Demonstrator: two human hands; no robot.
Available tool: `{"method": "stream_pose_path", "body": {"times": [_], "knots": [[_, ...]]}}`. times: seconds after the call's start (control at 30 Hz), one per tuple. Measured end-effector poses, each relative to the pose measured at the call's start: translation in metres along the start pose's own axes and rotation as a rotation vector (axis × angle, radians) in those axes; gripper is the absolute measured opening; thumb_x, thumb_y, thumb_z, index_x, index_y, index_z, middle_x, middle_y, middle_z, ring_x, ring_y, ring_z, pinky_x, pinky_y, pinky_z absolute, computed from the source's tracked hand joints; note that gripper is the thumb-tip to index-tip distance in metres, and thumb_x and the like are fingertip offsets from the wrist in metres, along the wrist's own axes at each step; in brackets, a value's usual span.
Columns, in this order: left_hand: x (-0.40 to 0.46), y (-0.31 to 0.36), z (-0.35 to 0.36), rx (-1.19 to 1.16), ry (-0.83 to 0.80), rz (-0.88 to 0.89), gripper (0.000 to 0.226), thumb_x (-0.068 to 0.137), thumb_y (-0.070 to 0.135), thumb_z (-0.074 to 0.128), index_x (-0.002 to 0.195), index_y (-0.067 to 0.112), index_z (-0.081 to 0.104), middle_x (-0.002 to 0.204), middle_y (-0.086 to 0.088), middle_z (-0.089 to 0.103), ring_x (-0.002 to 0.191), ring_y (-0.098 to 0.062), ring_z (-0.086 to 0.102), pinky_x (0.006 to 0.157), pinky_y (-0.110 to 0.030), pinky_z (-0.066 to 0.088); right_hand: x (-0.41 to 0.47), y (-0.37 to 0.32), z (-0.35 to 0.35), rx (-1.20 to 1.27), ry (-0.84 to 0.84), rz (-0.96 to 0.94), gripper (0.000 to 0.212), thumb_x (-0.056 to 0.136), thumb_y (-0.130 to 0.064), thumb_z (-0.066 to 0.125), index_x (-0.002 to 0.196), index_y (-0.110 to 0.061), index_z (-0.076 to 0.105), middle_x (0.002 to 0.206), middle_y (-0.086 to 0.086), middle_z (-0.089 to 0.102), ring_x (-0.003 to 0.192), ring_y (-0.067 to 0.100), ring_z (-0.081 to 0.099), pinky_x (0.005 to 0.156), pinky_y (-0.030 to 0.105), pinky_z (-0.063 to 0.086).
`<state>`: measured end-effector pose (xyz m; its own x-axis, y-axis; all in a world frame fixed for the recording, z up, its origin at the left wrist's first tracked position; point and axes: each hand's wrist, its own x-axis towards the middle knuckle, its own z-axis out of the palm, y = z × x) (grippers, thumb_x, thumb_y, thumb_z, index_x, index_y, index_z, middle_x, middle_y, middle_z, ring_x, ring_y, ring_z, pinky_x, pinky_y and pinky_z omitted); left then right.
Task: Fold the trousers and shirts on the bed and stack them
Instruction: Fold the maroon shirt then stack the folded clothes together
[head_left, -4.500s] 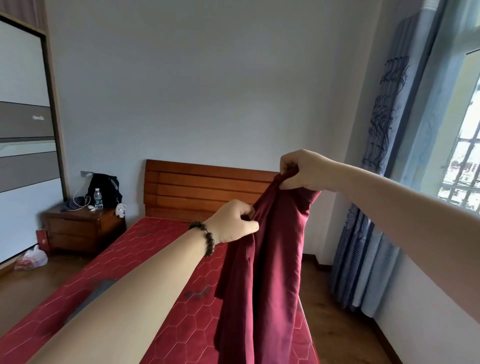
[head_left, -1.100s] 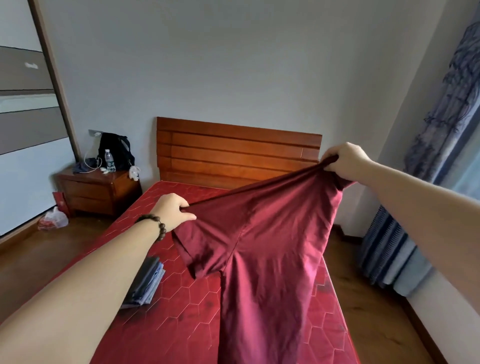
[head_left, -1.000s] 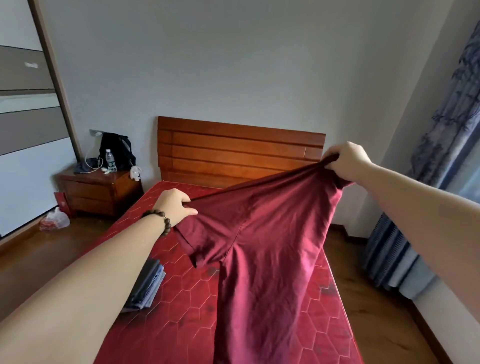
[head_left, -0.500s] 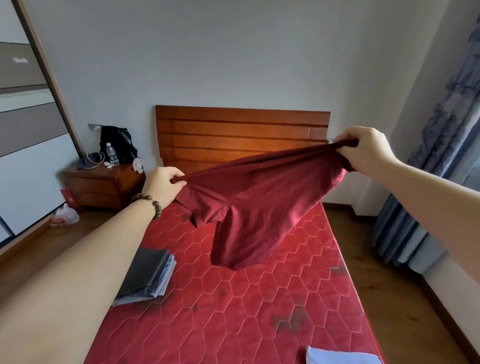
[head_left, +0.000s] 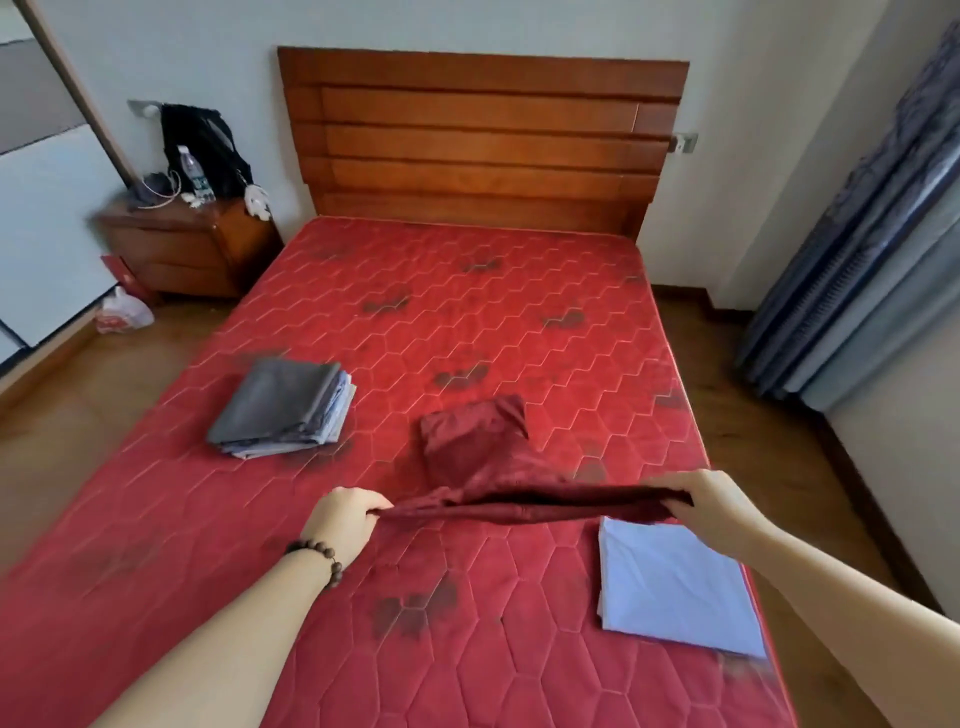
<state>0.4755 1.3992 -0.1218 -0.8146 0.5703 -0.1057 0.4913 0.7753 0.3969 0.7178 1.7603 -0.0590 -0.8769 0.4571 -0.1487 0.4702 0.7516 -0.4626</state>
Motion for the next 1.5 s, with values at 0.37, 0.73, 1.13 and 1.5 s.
{"method": "stream_pose_path", "body": {"times": [0.37,0.73,1.13,1.5], "knots": [[-0.132,-0.083,0.202,0.107,-0.393,-0.105,0.032,0.081,0.003,0.049,0.098,0.024,0.066,0.103,0.000,0.072,0.096,-0.024,0.066,0.082,-0.035,0.051,-0.127,0.090,0.236,-0.185,-0.393,0.093,0.049,0.087,-0.007,0.052,0.124,-0.036,0.063,0.128,-0.012,0.063,0.120,0.014,0.057,0.097,0.026,0.043],[-0.217,-0.122,0.288,0.348,-0.544,0.072,0.064,0.079,-0.016,0.034,0.132,0.015,0.051,0.145,-0.005,0.047,0.130,-0.024,0.047,0.104,-0.034,0.041,-0.251,0.136,0.360,-0.345,-0.698,-0.032,0.058,0.093,-0.008,0.039,0.146,-0.030,0.037,0.154,-0.013,0.032,0.144,0.002,0.021,0.116,0.019,0.007],[-0.243,-0.127,0.317,-0.035,-0.399,-0.311,0.065,0.086,0.025,0.057,0.145,0.025,0.028,0.157,-0.008,0.022,0.141,-0.027,0.029,0.106,-0.043,0.041,-0.254,0.085,0.402,-0.230,-0.250,-0.144,0.032,0.068,-0.013,0.083,0.098,-0.009,0.074,0.111,0.014,0.068,0.103,0.035,0.066,0.089,0.046,0.054],[-0.230,-0.115,0.321,-0.219,-0.178,-0.509,0.011,0.085,0.019,0.065,0.083,0.012,0.057,0.078,-0.006,0.058,0.081,-0.032,0.054,0.071,-0.032,0.041,-0.209,-0.007,0.470,-0.072,-0.530,-0.088,0.054,0.096,-0.047,0.044,0.143,-0.021,0.042,0.156,0.009,0.024,0.145,0.023,0.018,0.119,0.033,0.011]]}}
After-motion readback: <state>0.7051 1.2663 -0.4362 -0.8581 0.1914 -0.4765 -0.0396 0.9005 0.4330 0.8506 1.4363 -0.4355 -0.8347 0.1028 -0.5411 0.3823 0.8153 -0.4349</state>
